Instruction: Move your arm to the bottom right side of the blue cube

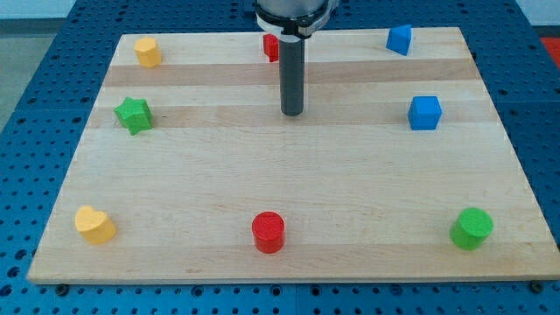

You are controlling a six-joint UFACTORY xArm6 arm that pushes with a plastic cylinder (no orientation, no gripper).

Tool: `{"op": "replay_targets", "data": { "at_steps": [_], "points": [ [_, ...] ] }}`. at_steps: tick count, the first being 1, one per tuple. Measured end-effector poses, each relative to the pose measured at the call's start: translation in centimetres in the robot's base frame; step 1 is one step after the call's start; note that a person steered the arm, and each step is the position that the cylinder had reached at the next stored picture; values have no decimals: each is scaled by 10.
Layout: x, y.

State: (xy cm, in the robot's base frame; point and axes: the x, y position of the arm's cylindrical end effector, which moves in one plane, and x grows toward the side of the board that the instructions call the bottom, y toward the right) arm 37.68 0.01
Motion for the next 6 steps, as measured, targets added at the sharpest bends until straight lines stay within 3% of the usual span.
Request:
{"op": "replay_targets", "data": {
  "at_steps": [1,2,3,4,6],
  "points": [
    [0,0],
    [27,7],
    [83,43],
    [84,50],
    [101,170]
  ]
}}
